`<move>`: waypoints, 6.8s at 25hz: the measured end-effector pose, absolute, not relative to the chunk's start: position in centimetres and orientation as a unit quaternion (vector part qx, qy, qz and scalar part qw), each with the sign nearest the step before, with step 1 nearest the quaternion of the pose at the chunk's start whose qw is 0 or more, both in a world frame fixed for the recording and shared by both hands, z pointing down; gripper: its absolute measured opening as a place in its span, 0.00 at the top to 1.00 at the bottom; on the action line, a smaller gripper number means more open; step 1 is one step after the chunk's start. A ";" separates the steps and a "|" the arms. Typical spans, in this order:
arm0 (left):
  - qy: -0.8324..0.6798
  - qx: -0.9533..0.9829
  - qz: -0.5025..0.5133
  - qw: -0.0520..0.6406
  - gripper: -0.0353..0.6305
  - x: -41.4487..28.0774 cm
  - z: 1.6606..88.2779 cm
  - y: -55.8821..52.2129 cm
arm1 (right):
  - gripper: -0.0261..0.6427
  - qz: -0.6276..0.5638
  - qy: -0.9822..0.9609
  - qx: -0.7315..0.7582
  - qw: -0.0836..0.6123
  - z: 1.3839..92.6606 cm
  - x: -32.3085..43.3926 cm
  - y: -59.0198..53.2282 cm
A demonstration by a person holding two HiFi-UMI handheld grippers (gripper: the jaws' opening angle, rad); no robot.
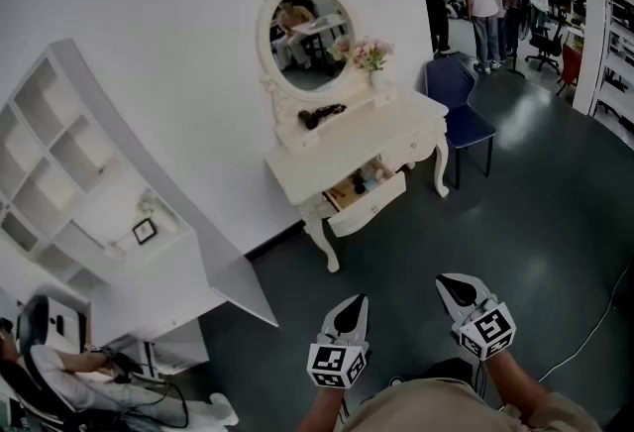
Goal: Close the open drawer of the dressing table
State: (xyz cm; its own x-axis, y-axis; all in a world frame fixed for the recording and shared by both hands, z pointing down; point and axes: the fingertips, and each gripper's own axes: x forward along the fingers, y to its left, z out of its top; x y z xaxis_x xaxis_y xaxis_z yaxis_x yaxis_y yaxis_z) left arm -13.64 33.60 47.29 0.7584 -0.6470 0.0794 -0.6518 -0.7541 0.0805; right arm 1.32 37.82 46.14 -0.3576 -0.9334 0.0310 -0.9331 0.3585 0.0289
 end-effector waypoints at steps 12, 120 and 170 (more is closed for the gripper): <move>-0.339 0.939 0.018 0.063 0.92 -16.3 47.2 32.8 | 0.96 -0.002 -0.808 0.589 0.021 45.7 -0.5 38.0; -0.536 0.832 0.058 0.134 0.92 -3.4 48.7 -18.2 | 0.96 0.136 -0.896 0.379 0.188 60.9 12.7 -18.9; -0.559 0.809 0.036 0.179 0.92 -7.1 50.9 -19.7 | 0.96 0.389 -0.742 0.347 0.420 82.7 15.7 -17.9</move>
State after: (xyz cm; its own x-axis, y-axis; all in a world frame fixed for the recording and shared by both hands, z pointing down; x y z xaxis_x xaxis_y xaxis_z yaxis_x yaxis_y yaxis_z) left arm -7.12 -19.66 50.92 0.3715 -0.8916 0.2590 -0.9176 -0.3100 0.2489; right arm 15.69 -17.92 82.71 -0.4056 -0.1887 0.8944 -0.8430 0.4555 -0.2861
